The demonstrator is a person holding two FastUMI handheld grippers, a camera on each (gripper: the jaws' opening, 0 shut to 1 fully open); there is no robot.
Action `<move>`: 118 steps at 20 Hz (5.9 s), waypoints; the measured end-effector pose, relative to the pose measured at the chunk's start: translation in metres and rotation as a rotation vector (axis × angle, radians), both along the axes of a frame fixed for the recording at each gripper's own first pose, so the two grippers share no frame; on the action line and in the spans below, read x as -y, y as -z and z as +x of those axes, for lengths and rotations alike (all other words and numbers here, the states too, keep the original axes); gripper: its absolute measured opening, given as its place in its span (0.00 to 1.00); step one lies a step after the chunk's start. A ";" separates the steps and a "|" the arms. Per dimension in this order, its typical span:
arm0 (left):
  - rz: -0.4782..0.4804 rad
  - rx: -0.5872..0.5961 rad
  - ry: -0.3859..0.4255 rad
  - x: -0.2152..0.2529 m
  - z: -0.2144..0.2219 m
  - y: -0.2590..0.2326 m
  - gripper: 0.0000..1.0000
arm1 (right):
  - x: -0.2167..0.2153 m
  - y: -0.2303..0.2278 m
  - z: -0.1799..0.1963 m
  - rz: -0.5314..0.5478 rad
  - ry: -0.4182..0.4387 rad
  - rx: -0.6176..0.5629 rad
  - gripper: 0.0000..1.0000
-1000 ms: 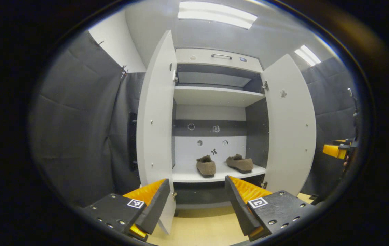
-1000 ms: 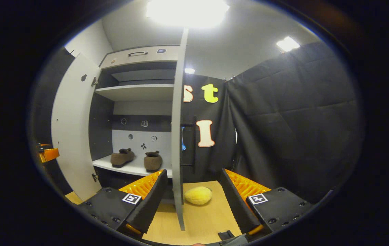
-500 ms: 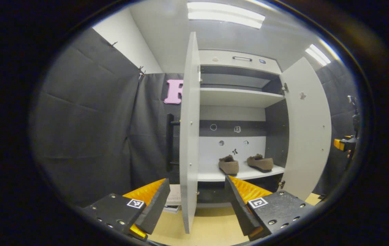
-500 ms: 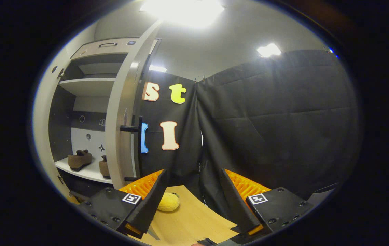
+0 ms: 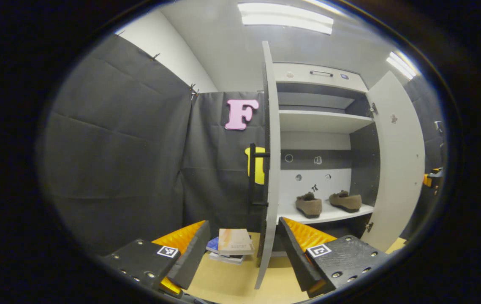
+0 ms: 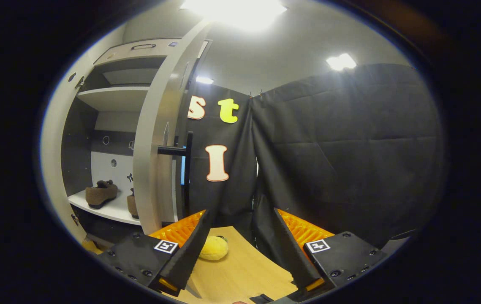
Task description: Grab one shoe with the right hand and put it into the shoe cabinet, grab the other shoe with the left hand and put it into the shoe cabinet; then close the right door with the right hand and the left door with the left hand.
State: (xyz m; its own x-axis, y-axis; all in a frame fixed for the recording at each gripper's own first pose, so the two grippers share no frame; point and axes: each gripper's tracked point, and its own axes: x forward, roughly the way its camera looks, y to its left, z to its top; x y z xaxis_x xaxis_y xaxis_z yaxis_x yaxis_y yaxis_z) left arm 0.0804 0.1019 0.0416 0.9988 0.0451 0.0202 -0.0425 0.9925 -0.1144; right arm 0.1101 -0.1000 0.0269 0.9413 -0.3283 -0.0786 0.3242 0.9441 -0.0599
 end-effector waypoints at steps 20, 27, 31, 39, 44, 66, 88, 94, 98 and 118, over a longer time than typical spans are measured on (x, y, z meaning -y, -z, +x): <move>-0.018 -0.036 -0.054 -0.024 0.003 0.012 0.98 | -0.128 0.004 0.020 0.072 -0.322 -0.003 0.94; -0.023 -0.058 -0.116 -0.037 -0.001 0.015 0.93 | -0.177 0.008 0.048 0.068 -0.435 -0.010 0.95; -0.016 -0.073 -0.139 -0.041 -0.005 0.020 0.89 | -0.186 0.012 0.058 0.070 -0.464 -0.024 0.92; -0.023 -0.081 -0.128 -0.044 -0.006 0.019 0.99 | -0.169 0.011 0.051 0.080 -0.438 -0.005 0.98; -0.018 -0.039 -0.128 -0.055 0.042 0.000 0.98 | -0.134 0.024 0.029 0.104 -0.369 -0.018 0.98; 0.077 -0.012 -0.044 -0.008 0.085 -0.016 0.98 | -0.095 0.048 -0.001 0.115 -0.321 -0.067 0.97; 0.039 0.054 0.229 0.156 0.133 -0.039 0.98 | -0.071 0.062 -0.010 0.098 -0.261 -0.096 0.97; -0.017 0.042 0.240 0.168 0.150 -0.036 0.93 | -0.072 0.070 -0.006 0.095 -0.261 -0.109 0.95; -0.022 0.032 0.242 0.167 0.150 -0.033 0.93 | -0.084 0.070 0.000 0.115 -0.287 -0.106 0.97; 0.032 0.046 0.183 0.071 0.009 -0.035 0.98 | -0.150 0.011 -0.073 0.098 -0.442 0.041 0.95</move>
State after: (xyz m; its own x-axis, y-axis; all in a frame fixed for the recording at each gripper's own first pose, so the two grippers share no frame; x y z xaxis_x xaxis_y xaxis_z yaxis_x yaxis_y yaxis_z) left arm 0.0893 0.0305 0.0765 0.9882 -0.1385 0.0649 0.1435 0.9864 -0.0800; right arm 0.0373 0.0503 0.0157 0.9924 0.1125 -0.0491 -0.1105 0.9930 0.0416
